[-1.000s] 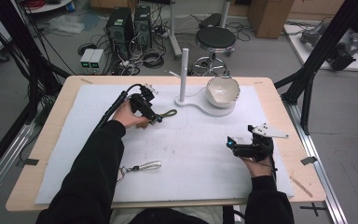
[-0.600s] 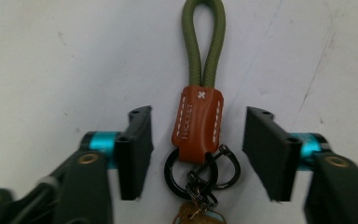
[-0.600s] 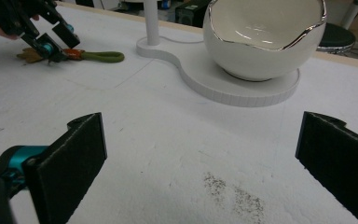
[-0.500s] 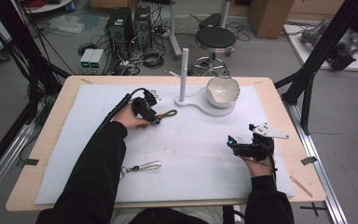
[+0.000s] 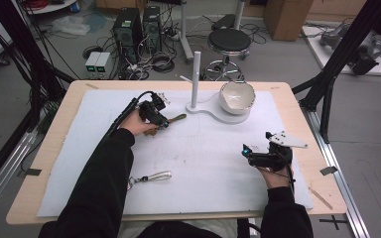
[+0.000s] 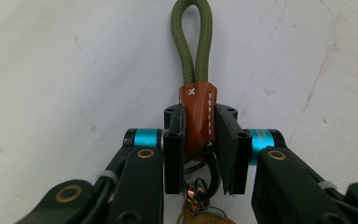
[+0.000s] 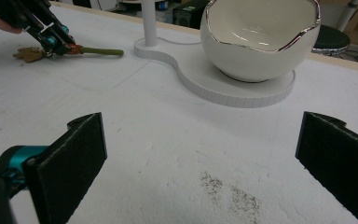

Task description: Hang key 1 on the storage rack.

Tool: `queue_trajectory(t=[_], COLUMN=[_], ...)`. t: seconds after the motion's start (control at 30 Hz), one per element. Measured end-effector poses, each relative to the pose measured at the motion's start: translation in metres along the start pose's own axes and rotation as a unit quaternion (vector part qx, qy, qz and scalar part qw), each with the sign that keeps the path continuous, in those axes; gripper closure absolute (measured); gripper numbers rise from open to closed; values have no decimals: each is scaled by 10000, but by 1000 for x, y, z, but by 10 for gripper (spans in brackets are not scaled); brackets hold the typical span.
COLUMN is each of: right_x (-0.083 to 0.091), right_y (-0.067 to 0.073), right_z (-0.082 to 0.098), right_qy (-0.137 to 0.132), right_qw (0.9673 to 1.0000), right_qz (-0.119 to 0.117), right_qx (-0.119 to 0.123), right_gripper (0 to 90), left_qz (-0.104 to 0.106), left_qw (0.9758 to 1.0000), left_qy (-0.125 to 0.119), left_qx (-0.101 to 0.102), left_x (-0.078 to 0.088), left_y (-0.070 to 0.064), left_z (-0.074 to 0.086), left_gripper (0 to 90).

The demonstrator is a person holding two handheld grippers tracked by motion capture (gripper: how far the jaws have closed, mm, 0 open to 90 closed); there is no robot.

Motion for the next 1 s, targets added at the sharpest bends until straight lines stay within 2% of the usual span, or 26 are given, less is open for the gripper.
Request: queue_trajectory(t=[0.17,0.37,0.4,0.47,0.57,0.73,1.0], right_x=[-1,-1,-1,-1,-1,-3,-3], right_y=[0,-2,-2,-2,-1,0,-1], right_z=[0,0,0,0,0,0,0], right_qy=[12,-3,-2,1,23,42,58], right_qw=[10000,10000,10000,10000,10000,10000,10000], right_qz=[-11,2,3,12,-3,6,11], right_qx=[14,-41,-45,-58,-58,49,49], right_gripper=[8,8,8,8,8,8,8], left_qz=[-126,-164,-181,-181,-262,-310,-464], left_qw=[9999,9997,9994,9993,9985,9976,9940], left_qy=[-77,-147,-249,-294,-410,-517,-687], left_qx=[14,58,136,171,253,328,711], left_x=[11,27,36,38,53,68,92], left_y=[1,4,6,6,11,15,31], left_z=[-3,-5,-6,-6,-7,-7,-4], left_gripper=[740,744,744,745,744,745,747])
Point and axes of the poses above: each handheld gripper's, and its own axes: x roughly backward along the jaws, z roughly out of its underside, y roughly to its left, the point moved 6 cm from there along -x, roughly forward along the jaws
